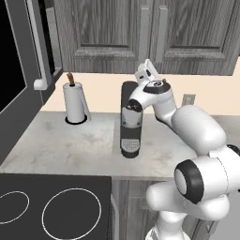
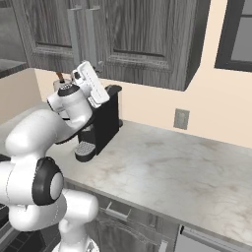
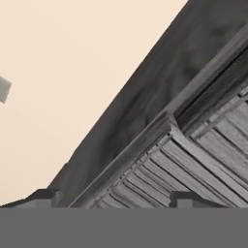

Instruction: Close all open cabinet doors.

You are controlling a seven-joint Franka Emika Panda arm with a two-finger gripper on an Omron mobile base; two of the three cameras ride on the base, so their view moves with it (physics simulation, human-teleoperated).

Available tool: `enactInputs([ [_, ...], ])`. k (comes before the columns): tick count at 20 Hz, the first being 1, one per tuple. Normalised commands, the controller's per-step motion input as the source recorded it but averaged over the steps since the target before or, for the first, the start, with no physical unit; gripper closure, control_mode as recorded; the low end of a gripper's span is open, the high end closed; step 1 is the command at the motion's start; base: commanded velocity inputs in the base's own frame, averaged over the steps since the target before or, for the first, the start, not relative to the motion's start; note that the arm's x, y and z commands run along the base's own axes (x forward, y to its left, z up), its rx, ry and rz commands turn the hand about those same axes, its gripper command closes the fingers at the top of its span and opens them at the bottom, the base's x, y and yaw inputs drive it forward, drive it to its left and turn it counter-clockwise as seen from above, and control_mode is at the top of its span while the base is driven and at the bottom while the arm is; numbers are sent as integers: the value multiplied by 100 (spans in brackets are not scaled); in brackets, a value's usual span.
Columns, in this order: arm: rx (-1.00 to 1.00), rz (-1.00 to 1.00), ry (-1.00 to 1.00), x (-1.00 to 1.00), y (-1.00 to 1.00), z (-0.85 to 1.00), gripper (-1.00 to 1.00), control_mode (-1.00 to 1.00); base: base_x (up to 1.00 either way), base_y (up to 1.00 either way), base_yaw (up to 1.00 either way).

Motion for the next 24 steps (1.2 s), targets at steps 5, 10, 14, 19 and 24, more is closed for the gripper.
enactInputs([
  [5, 0, -21, 0, 92, 11, 0, -100, -100, 0, 0, 0],
  [10, 0, -21, 0, 91, 11, 3, -100, -100, 0, 0, 0],
  [14, 0, -13, 0, 39, 13, 9, -100, -100, 0, 0, 0],
  [19, 0, -1, 0, -26, 1, 2, -100, -100, 0, 0, 0],
  [24, 0, 0, -5, -63, 1, 1, -100, -100, 0, 0, 0],
])
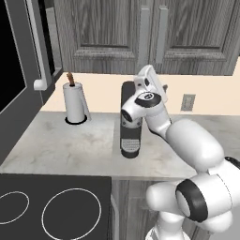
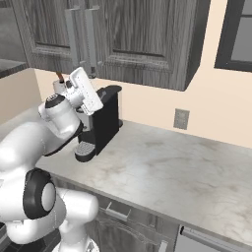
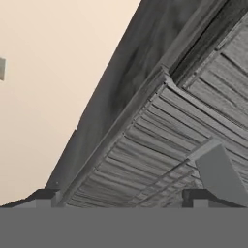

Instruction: Close all open cabinet doors.

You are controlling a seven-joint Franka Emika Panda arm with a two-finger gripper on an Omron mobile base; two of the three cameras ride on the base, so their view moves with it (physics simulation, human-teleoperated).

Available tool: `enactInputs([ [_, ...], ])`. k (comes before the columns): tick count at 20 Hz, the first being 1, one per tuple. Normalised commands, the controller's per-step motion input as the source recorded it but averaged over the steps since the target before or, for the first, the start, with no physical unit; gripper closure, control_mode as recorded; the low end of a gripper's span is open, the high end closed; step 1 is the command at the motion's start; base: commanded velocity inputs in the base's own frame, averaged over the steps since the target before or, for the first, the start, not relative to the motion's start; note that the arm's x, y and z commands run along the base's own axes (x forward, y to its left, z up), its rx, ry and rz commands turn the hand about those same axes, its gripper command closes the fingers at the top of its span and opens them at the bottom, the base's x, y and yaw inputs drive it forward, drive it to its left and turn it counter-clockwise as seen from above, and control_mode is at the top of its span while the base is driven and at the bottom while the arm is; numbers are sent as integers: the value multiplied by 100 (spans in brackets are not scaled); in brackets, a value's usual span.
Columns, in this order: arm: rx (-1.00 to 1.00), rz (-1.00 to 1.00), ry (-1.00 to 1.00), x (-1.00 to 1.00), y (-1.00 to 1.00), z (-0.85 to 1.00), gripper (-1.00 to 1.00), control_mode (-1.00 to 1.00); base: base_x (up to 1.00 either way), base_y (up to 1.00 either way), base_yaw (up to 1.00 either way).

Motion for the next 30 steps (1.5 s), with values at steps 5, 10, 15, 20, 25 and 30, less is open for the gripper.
enactInputs([
  [5, 0, 0, -1, 16, 14, 7, -100, -100, 0, 0, 0],
  [10, 0, 2, 0, 60, 15, 1, -100, -100, 0, 0, 0],
  [15, 0, 1, 0, 69, 23, 0, -100, -100, 0, 0, 0],
  [20, 0, 0, 0, 69, 22, 0, -100, -100, 0, 0, 0],
  [25, 0, 0, 2, 75, 19, 0, -100, -100, 0, 0, 0],
  [30, 1, 0, 6, 79, 9, 0, -100, -100, 0, 0, 0],
])
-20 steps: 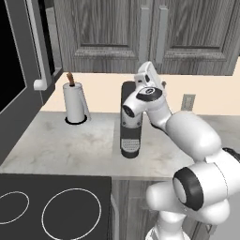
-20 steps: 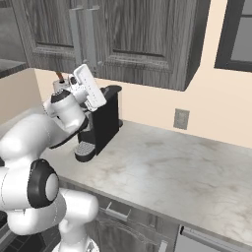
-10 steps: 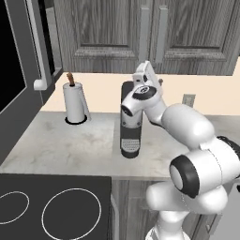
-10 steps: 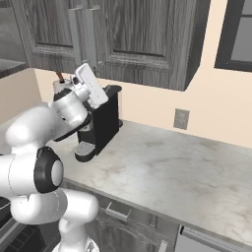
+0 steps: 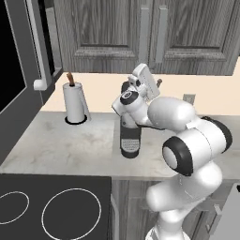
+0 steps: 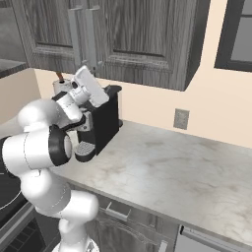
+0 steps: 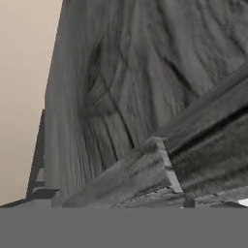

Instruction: Close all open cabinet doors.

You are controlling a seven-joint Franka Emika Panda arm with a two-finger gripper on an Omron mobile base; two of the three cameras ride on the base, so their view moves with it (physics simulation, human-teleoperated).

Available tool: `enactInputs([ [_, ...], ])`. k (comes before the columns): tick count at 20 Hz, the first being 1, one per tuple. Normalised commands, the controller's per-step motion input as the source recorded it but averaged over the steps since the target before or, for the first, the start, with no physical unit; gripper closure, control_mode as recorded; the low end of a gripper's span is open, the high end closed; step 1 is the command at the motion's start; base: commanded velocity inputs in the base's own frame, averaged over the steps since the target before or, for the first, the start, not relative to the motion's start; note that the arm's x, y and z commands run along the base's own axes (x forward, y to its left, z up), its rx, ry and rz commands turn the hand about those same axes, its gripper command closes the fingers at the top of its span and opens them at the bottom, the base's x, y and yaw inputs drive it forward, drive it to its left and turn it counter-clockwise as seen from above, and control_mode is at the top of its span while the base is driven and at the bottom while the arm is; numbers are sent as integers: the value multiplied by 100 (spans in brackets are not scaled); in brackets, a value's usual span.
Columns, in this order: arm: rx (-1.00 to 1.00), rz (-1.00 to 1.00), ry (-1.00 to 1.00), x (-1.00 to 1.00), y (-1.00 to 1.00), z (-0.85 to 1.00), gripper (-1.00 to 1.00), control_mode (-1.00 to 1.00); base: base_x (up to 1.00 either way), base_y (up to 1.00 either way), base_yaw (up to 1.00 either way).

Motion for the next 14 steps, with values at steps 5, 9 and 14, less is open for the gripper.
enactInputs([
  [5, 1, 0, 9, 51, 1, 0, -100, -100, 0, 0, 0],
  [9, 0, -2, 1, 1, 0, 0, -100, -100, 0, 0, 0],
  [14, 0, -3, 0, -1, 0, 0, -100, -100, 0, 0, 0],
])
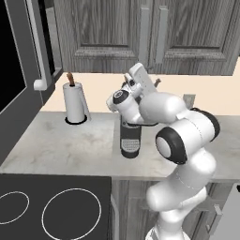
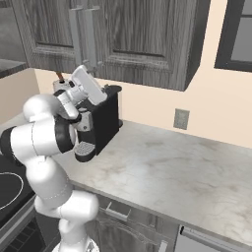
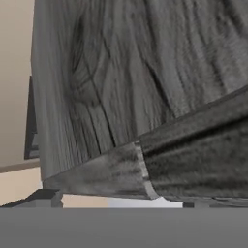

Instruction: Close all open cabinet doors.

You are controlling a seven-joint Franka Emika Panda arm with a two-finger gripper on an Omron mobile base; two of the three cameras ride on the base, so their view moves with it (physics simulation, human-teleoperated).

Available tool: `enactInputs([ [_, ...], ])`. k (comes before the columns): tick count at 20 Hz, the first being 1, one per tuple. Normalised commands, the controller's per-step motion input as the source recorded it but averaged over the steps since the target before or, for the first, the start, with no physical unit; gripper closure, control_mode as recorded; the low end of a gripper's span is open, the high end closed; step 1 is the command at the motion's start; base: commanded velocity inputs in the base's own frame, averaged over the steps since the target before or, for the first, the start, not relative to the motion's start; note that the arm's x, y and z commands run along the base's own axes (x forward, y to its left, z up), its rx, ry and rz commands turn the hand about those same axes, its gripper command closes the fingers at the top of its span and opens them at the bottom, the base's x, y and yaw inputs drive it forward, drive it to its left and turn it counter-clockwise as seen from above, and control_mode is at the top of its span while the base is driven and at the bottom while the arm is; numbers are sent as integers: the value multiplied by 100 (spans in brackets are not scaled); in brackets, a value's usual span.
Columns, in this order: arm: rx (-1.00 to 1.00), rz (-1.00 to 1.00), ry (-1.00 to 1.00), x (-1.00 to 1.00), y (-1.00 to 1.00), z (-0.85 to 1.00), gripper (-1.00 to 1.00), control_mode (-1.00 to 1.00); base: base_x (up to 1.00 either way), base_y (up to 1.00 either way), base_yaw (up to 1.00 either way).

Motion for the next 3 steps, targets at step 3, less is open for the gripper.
enactInputs([
  [3, 0, -2, 0, 0, 0, 0, -100, -100, 0, 0, 0],
])
